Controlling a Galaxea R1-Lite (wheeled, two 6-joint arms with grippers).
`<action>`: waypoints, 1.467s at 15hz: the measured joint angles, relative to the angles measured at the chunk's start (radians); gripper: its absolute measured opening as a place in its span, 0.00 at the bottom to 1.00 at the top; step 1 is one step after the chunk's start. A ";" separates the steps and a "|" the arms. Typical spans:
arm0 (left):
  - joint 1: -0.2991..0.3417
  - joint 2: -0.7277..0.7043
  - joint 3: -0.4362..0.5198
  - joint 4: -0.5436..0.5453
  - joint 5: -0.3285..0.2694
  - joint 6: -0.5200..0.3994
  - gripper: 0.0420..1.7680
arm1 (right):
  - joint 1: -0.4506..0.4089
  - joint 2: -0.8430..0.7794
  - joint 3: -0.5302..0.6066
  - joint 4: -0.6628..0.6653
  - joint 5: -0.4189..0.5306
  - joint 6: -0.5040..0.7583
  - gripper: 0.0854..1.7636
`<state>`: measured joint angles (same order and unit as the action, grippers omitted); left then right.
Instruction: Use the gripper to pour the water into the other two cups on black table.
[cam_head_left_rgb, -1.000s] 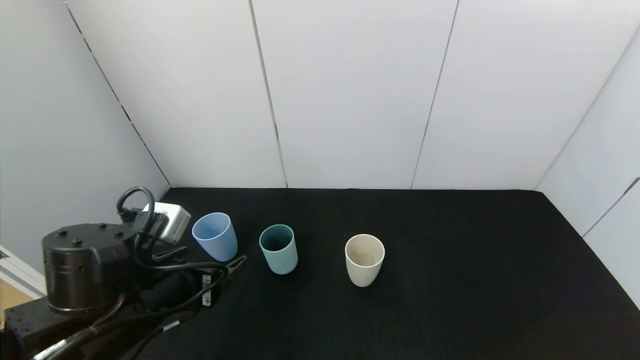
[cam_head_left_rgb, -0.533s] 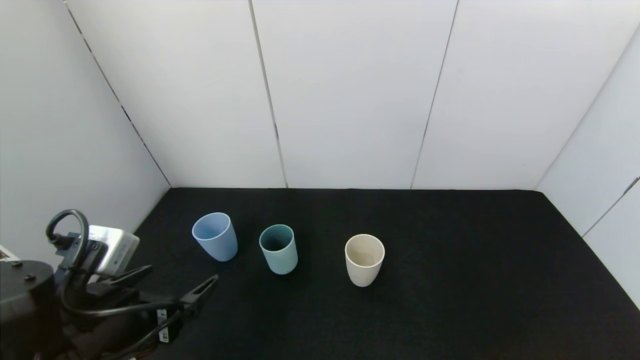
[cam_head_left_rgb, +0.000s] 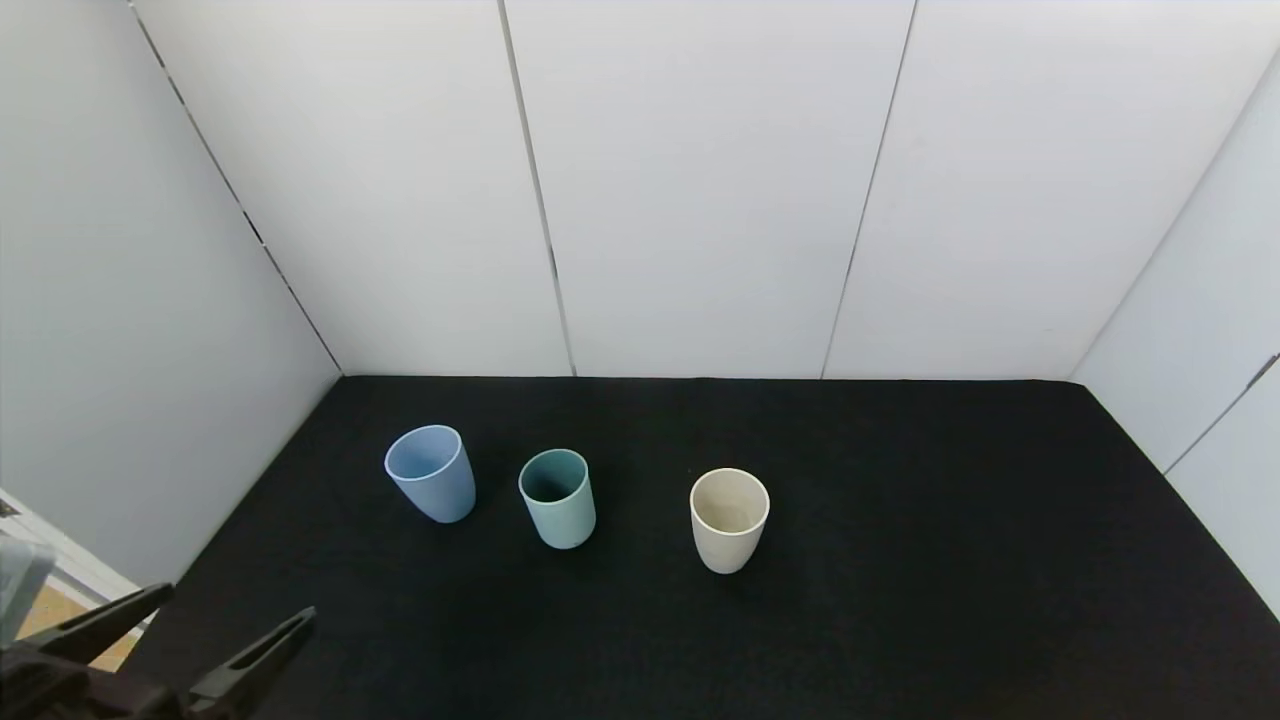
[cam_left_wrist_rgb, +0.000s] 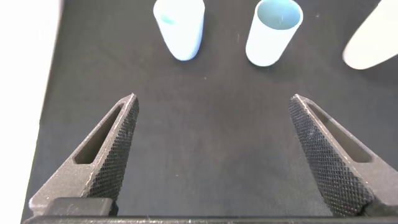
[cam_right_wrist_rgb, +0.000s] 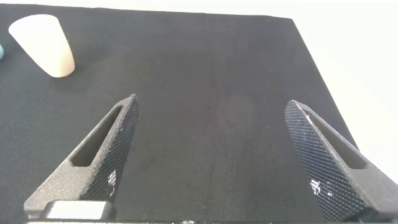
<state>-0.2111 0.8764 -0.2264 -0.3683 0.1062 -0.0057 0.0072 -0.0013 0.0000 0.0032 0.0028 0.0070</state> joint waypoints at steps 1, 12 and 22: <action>0.043 -0.049 0.011 0.021 -0.049 0.004 0.97 | 0.000 0.000 0.000 0.000 0.000 0.000 0.97; 0.194 -0.627 0.073 0.280 -0.187 0.015 0.97 | 0.000 0.000 0.000 0.000 0.000 0.000 0.97; 0.209 -0.875 0.224 0.386 -0.133 0.100 0.97 | 0.000 0.000 0.000 0.000 0.000 0.000 0.97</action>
<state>-0.0017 0.0013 -0.0028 0.0172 -0.0272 0.0938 0.0072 -0.0013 0.0000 0.0032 0.0023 0.0070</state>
